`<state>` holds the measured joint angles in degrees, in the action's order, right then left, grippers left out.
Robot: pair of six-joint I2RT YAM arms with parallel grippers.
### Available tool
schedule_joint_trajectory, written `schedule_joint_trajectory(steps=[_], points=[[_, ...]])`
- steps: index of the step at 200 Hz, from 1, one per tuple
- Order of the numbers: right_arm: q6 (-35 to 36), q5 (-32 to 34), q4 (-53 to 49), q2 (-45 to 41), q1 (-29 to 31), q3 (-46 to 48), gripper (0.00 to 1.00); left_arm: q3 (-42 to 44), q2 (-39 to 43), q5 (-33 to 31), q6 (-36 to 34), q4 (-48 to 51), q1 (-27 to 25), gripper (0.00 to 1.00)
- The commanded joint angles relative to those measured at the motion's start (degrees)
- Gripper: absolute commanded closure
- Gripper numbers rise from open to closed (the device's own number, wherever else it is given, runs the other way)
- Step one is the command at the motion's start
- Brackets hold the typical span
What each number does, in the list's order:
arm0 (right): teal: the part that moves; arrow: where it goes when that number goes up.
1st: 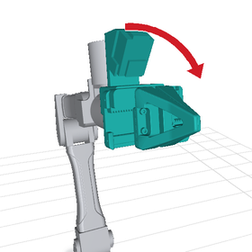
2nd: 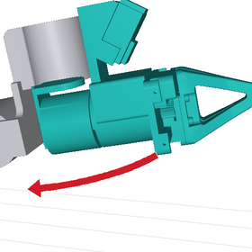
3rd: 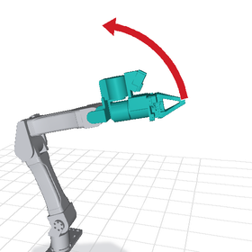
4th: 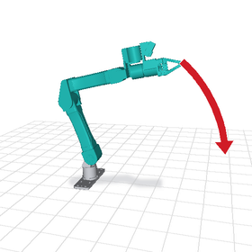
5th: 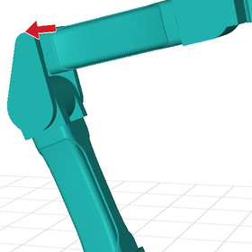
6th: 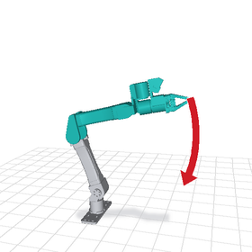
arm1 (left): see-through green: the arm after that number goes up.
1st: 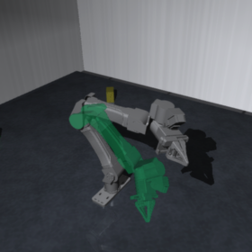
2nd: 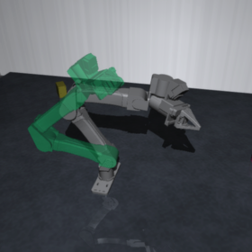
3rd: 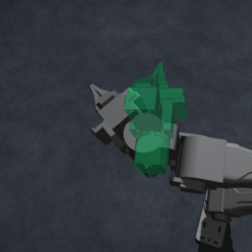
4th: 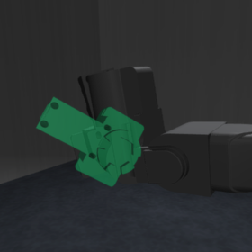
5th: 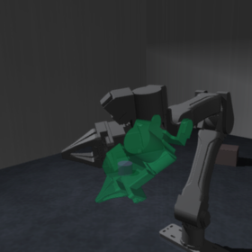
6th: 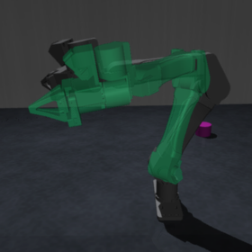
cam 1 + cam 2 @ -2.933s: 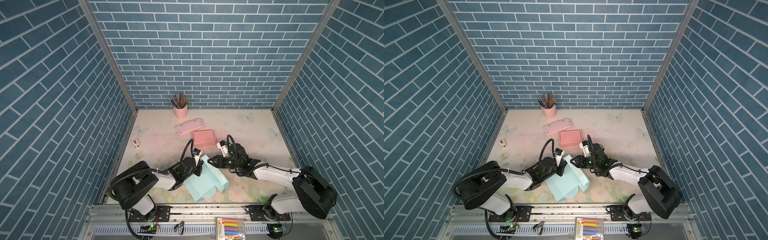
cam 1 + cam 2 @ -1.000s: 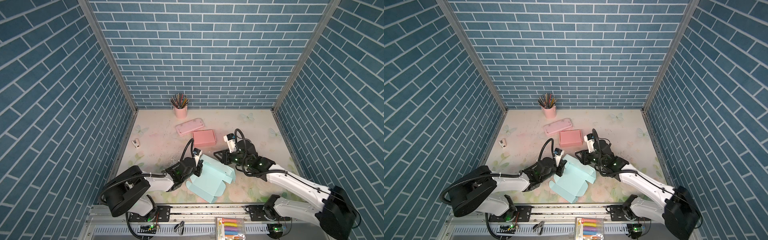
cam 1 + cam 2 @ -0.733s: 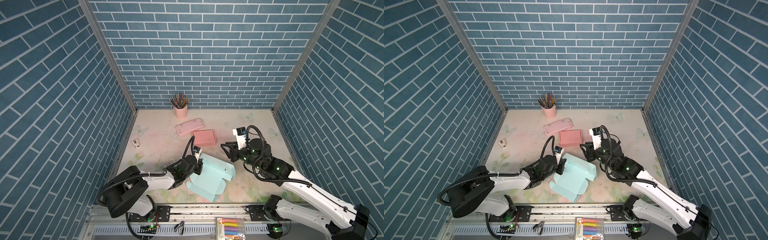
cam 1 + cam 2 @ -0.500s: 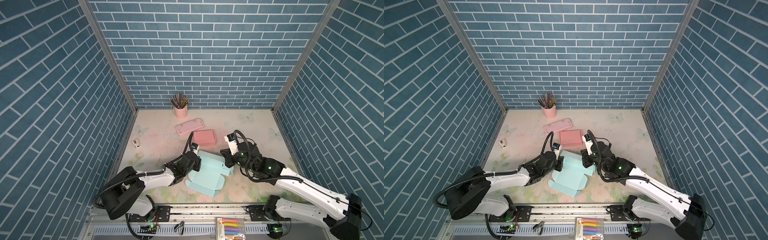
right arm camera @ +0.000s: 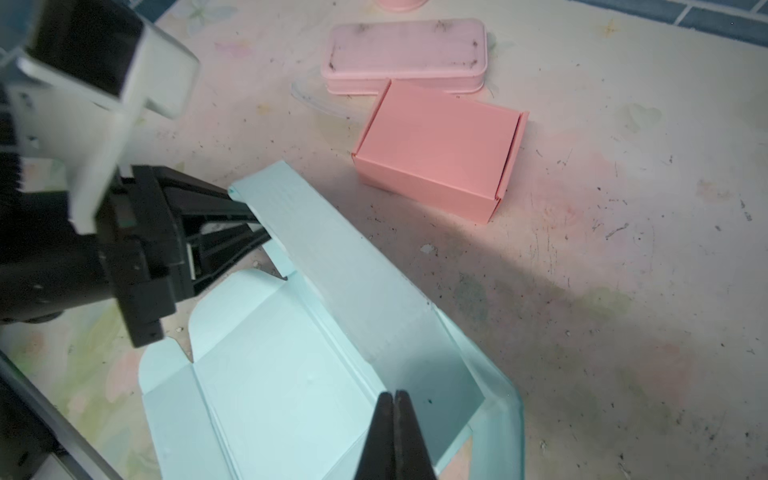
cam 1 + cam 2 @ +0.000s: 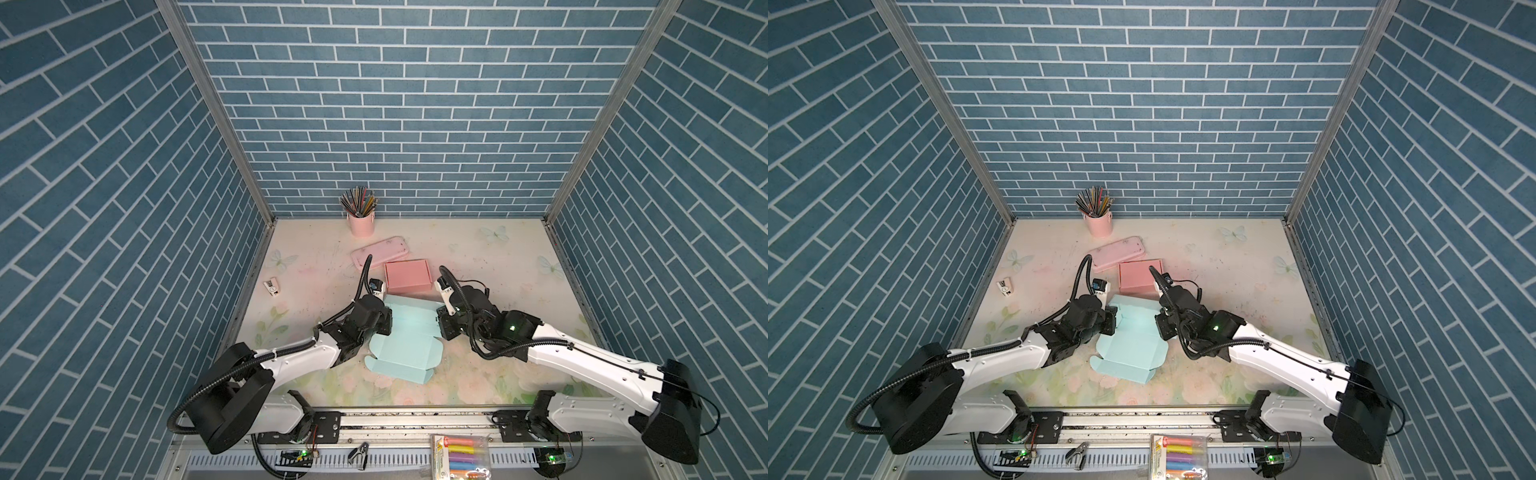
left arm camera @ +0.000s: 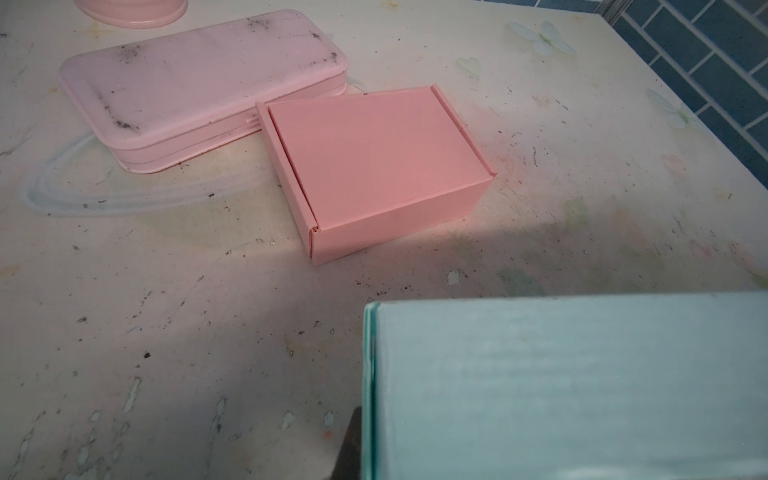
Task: Fold the paper box
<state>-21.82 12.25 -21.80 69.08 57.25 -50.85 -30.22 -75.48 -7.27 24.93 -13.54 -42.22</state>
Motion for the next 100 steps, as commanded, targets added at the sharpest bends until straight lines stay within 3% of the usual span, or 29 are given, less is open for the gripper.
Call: schedule_joint_trajectory(steps=[1,100], points=[[0.5,1.6,-2.3,2.1,0.2,-2.1,1.00,-0.7,1.6,1.0,1.1,0.6,0.4,0.99],[1.7,-1.5,6.4,0.9,0.1,-0.3,1.00,0.4,2.4,4.0,1.5,-1.1,1.3,0.99]])
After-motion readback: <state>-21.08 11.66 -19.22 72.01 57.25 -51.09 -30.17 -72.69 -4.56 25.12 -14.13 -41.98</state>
